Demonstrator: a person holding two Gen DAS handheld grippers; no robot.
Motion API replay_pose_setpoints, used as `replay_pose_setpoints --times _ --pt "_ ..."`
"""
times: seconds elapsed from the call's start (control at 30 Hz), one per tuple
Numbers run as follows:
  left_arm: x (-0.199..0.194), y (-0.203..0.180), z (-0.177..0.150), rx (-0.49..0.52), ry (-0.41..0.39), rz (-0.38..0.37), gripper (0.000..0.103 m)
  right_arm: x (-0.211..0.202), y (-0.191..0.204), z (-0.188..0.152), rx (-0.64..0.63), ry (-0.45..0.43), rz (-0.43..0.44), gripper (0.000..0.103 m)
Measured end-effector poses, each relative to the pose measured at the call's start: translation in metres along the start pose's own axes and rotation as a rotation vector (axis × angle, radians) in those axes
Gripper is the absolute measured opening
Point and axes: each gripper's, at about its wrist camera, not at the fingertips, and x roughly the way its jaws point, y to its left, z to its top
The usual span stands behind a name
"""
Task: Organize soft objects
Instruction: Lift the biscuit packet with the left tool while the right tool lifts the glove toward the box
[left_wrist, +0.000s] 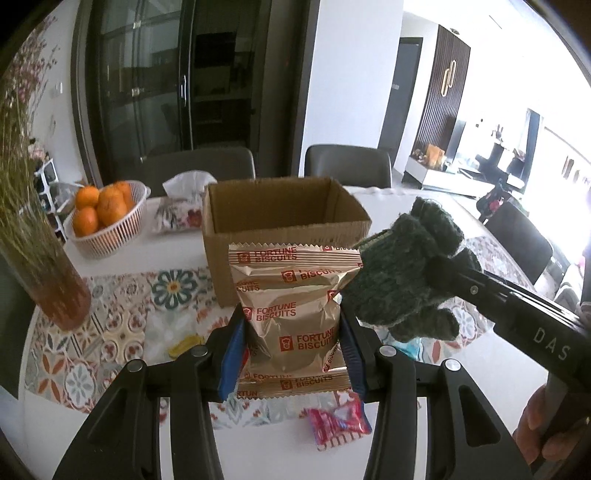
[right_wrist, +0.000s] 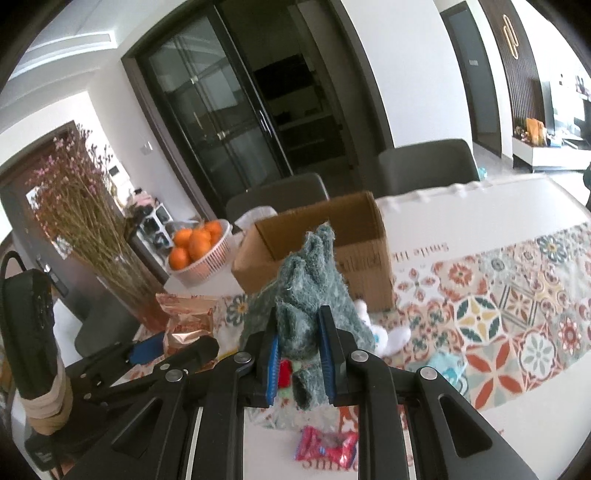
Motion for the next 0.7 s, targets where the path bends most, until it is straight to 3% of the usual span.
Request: replay_pose_setpoints --times 0.47,0.7 --pt "0.005 0.003 0.061 0.041 -0.08 0.028 0.047 0.002 0.002 0.061 0.018 -0.106 0.046 0.02" --pt "0.018 0.014 0.092 0.042 -0.083 0.041 0.047 0.022 0.001 0.092 0.025 -0.109 0.085 0.02"
